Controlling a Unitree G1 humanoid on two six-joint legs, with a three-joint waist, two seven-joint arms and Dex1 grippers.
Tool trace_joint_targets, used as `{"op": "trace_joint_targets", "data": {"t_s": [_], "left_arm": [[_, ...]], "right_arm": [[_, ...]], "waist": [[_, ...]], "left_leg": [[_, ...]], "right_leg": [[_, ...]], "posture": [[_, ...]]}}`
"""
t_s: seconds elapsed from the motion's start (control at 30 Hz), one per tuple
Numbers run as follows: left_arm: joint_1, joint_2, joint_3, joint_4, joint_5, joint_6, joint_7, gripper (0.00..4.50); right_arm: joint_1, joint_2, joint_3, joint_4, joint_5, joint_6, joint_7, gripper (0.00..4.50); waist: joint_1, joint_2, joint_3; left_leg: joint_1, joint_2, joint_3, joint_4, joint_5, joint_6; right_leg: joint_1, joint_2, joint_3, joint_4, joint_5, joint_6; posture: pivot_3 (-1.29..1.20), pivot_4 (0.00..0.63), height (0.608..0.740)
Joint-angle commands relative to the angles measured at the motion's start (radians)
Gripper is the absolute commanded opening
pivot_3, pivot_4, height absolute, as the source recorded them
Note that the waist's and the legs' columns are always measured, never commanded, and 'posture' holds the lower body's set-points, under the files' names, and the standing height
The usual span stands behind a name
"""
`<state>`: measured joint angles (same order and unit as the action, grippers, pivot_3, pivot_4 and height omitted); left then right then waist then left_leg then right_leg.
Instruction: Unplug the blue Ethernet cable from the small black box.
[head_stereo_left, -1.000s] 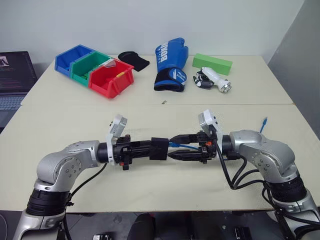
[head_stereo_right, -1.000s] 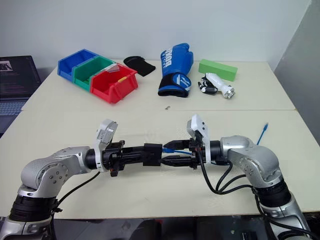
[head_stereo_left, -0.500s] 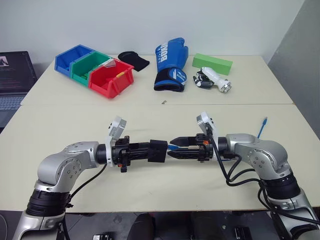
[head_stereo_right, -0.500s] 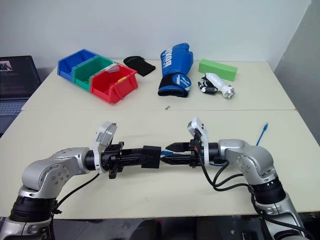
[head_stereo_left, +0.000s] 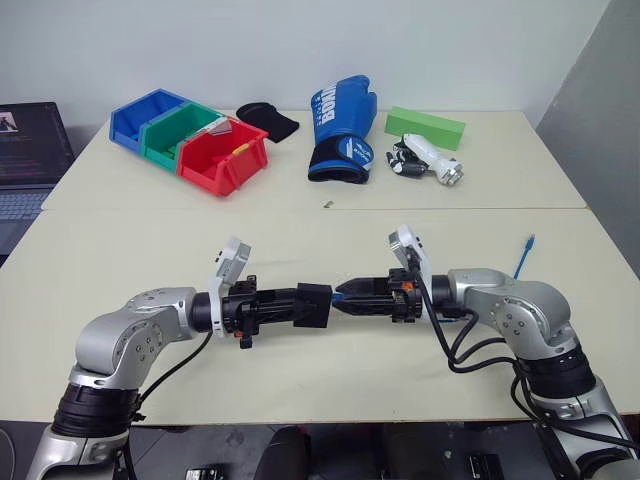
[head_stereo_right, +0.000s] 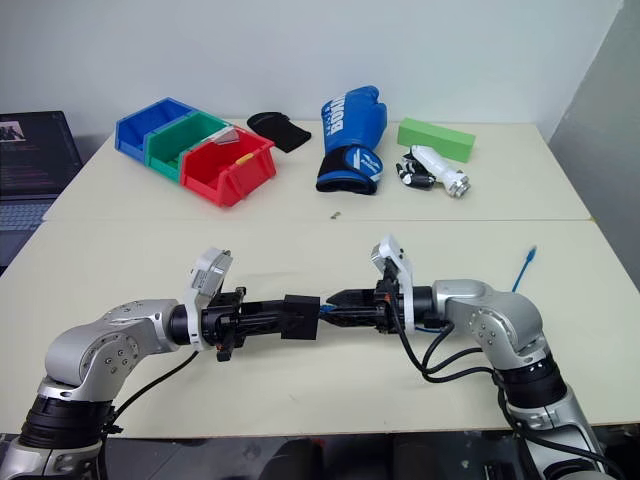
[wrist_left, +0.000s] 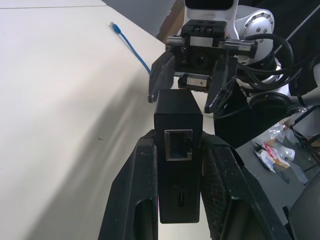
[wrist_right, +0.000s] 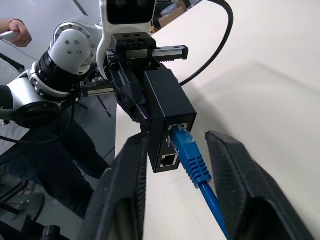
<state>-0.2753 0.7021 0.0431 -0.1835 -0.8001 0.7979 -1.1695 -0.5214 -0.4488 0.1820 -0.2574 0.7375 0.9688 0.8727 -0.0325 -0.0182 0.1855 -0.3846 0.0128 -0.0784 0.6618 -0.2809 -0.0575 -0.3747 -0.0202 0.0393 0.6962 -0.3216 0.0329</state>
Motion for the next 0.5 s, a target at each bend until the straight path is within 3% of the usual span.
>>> {"op": "trace_joint_targets", "data": {"t_s": [0.03,0.17,0.47,0.5], "left_arm": [[0.005,-0.003,0.007,-0.007,0.0,-0.021,-0.01,0.77],[-0.001,-0.012,0.01,0.006,0.004,-0.025,-0.006,0.77],[0.009,-0.017,0.008,0.007,0.024,-0.05,-0.029,0.77],[0.013,-0.012,0.007,0.007,0.028,-0.054,-0.036,0.77]], "right_arm": [[-0.002,-0.001,0.0,-0.031,0.004,-0.008,0.007,0.93],[-0.004,-0.014,0.015,-0.034,-0.017,-0.022,0.024,0.02],[-0.008,-0.019,0.009,-0.024,-0.028,-0.048,0.044,0.0],[-0.008,-0.016,-0.01,-0.012,-0.022,-0.051,0.041,0.18]], "waist": [[0.0,0.0,0.0],[0.0,0.0,0.0],[0.0,0.0,0.0],[0.0,0.0,0.0]], "left_leg": [[0.0,0.0,0.0,0.0,0.0,0.0],[0.0,0.0,0.0,0.0,0.0,0.0],[0.0,0.0,0.0,0.0,0.0,0.0],[0.0,0.0,0.0,0.0,0.0,0.0]], "right_leg": [[0.0,0.0,0.0,0.0,0.0,0.0],[0.0,0.0,0.0,0.0,0.0,0.0],[0.0,0.0,0.0,0.0,0.0,0.0],[0.0,0.0,0.0,0.0,0.0,0.0]], "posture": [[0.0,0.15,0.74],[0.0,0.15,0.74],[0.0,0.15,0.74],[0.0,0.15,0.74]]}}
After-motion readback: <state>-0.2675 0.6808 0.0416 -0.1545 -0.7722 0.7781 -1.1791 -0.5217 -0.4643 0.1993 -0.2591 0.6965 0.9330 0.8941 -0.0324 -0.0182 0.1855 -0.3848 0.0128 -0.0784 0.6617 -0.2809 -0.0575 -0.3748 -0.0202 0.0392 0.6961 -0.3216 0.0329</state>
